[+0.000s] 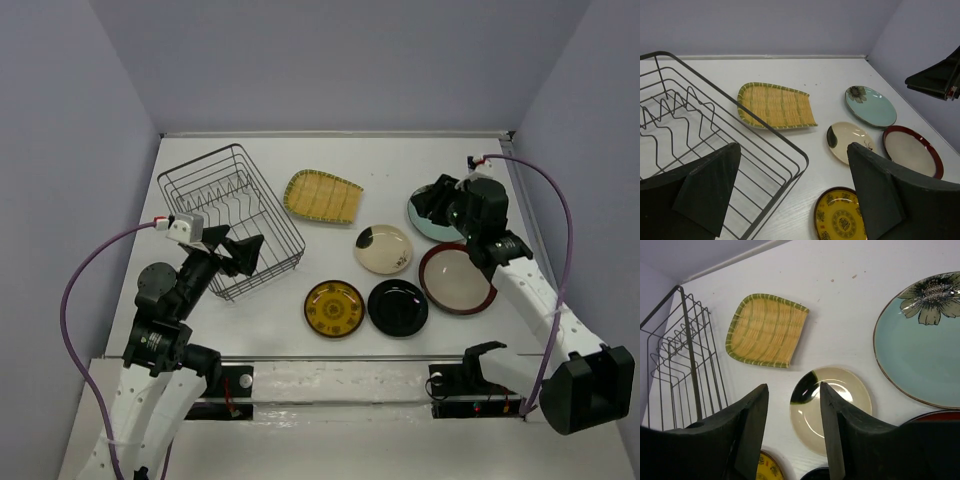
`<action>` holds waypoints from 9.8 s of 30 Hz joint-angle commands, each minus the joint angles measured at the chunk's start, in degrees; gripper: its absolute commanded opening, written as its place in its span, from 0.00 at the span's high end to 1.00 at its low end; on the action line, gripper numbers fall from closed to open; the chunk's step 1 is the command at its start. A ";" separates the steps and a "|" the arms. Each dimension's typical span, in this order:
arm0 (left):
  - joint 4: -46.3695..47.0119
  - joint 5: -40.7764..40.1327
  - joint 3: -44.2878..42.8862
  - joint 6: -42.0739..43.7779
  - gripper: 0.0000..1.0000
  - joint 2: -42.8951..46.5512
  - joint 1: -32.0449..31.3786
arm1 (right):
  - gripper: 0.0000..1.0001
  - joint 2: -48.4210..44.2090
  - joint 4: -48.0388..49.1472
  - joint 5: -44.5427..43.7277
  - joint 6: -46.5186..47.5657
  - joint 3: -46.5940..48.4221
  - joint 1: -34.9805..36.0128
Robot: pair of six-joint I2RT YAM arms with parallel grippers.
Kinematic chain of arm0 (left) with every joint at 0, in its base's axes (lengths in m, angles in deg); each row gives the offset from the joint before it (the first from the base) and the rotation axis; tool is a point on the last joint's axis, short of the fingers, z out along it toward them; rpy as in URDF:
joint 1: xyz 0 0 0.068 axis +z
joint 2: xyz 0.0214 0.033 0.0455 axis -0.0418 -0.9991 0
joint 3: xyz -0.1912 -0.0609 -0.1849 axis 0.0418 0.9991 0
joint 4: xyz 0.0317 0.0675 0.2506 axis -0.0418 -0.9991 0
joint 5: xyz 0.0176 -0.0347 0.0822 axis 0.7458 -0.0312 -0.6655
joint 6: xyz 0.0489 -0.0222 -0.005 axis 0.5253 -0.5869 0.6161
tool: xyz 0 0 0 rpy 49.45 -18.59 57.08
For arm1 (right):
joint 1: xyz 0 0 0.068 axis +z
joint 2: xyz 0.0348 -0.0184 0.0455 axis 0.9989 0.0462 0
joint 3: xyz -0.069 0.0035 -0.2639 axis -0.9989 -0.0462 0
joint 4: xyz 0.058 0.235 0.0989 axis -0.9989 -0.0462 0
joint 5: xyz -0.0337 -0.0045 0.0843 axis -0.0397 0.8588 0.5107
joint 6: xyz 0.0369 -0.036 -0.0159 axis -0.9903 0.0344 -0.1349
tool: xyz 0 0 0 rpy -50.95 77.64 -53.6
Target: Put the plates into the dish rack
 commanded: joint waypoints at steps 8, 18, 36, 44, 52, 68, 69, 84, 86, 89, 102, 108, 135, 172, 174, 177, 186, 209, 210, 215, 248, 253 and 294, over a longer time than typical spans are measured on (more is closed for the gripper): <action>5.20 3.17 -1.71 -0.56 0.01 -0.11 -0.60 | 0.42 20.40 11.63 13.99 -4.99 10.97 -9.27; 8.63 7.65 -0.92 -2.15 0.01 -0.81 -1.66 | 0.35 35.73 16.75 16.62 -7.80 15.99 -10.33; 7.31 5.46 -1.36 -1.97 0.01 -1.87 -1.93 | 0.32 64.28 27.47 29.03 -16.77 31.80 -2.34; 6.96 5.63 -1.45 -1.97 0.02 -2.13 -1.93 | 0.35 72.47 26.42 27.26 -19.76 38.93 1.36; 6.96 5.37 -1.45 -1.97 0.21 -2.48 -1.93 | 0.92 69.50 31.15 23.32 -24.07 36.40 1.36; 15.65 12.74 -7.51 -21.03 0.24 -20.49 -2.19 | 0.93 26.34 36.17 6.69 -21.34 12.94 0.83; 17.32 13.80 -7.16 -22.87 0.22 -21.63 -2.54 | 0.93 24.58 36.69 6.78 -21.78 10.40 0.83; 33.77 -0.25 -7.33 -35.20 0.09 -40.44 -12.47 | 0.93 6.29 43.99 10.47 -31.54 -3.60 0.83; 33.77 -2.35 -7.42 -34.93 0.09 -42.64 -13.35 | 0.93 5.67 44.34 10.74 -31.63 -4.04 0.83; 34.20 -5.08 -6.99 -34.49 0.10 -44.31 -13.79 | 0.93 4.70 44.61 11.52 -31.80 -4.39 0.83; 49.41 -5.00 -6.11 -35.99 0.48 -49.42 -13.88 | 0.93 5.05 49.09 15.13 -34.09 -8.70 2.59; 50.29 -4.12 -5.93 -32.74 0.94 -48.01 -13.88 | 0.93 5.49 50.94 18.56 -33.30 -11.69 3.12; -8.15 18.19 -29.57 5.67 0.94 -31.75 -10.36 | 0.01 -2.69 11.22 47.73 8.45 2.71 3.12; -12.73 -22.47 -28.96 3.04 0.01 -18.42 -13.53 | 0.93 17.79 4.09 22.72 2.48 26.98 16.03; -12.73 -26.51 -26.51 2.42 0.01 -15.33 -13.44 | 0.93 19.28 4.62 16.47 0.63 30.21 17.96; -12.99 -30.12 -22.47 1.54 0.01 -9.88 -13.44 | 0.93 23.50 7.08 5.96 -1.21 35.22 21.82; -8.17 -31.46 -11.40 3.65 0.01 -3.19 -13.53 | 0.93 44.22 12.35 -27.89 2.20 53.16 30.53; -3.85 -25.13 -6.81 1.45 0.01 2.18 -7.37 | 0.93 79.23 28.96 -52.28 32.44 91.22 38.18; -3.85 -25.22 -6.81 1.37 0.01 2.26 -7.37 | 0.93 79.67 28.96 -52.71 32.62 91.49 38.19; -3.85 -25.48 -6.81 1.45 0.01 2.53 -7.55 | 0.93 78.80 30.72 -52.89 33.50 89.30 39.24; -3.85 -26.18 -6.63 1.54 0.01 3.41 -7.55 | 0.93 84.77 34.66 -55.35 43.07 93.69 42.58; -3.76 -26.10 -6.63 1.46 0.01 3.41 -7.55 | 0.93 86.88 34.42 -55.79 47.04 97.21 43.20; -3.94 -26.27 -6.46 1.37 0.01 3.14 -7.46 | 0.73 86.00 35.20 -57.90 36.49 80.24 45.83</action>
